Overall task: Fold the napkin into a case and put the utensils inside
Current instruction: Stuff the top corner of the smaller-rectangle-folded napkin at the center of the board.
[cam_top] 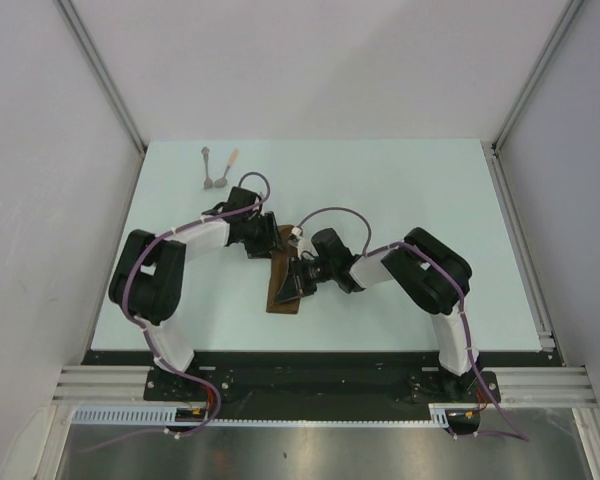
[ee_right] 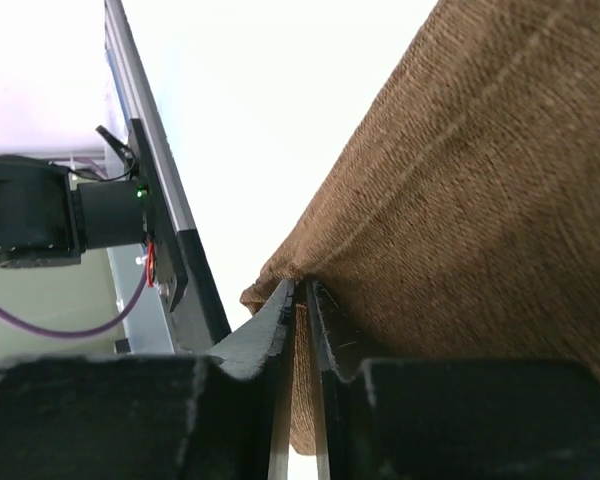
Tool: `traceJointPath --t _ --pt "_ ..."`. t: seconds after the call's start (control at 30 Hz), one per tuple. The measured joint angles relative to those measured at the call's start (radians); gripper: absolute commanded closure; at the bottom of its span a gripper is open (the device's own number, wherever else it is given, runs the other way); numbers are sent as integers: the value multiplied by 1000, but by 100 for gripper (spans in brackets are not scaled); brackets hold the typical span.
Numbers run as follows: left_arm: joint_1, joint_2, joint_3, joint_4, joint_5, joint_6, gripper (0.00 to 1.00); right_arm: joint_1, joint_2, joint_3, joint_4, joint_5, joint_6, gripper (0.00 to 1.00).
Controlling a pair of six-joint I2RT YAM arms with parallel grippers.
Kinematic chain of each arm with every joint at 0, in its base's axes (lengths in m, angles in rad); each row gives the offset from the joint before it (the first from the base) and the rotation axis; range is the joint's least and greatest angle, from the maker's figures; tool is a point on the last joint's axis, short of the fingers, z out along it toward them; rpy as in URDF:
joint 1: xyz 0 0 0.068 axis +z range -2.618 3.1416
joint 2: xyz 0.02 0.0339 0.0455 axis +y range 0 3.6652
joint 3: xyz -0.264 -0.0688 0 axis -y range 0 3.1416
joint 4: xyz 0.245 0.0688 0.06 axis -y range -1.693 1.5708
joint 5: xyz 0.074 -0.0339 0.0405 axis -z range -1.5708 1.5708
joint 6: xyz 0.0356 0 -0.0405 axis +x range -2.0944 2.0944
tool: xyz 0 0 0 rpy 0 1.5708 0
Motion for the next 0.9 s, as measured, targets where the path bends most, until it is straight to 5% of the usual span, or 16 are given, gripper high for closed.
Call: traceJointPath --t 0.2,0.37,0.63,0.73,0.9 --pt "-36 41 32 -55 -56 11 49 -19 -3 -32 37 -29 -1 87" --pt "-44 52 37 -61 -84 16 73 -44 -27 -76 35 -44 -10 88" --pt "-40 -16 -124 145 -59 -70 90 -110 -122 -162 -29 -42 -84 86" --pt "-40 -48 -183 208 -58 -106 90 -138 -166 -172 -144 -22 -131 84" --pt "-40 -58 -184 184 -64 -103 64 -154 -242 -153 -316 47 -181 71"
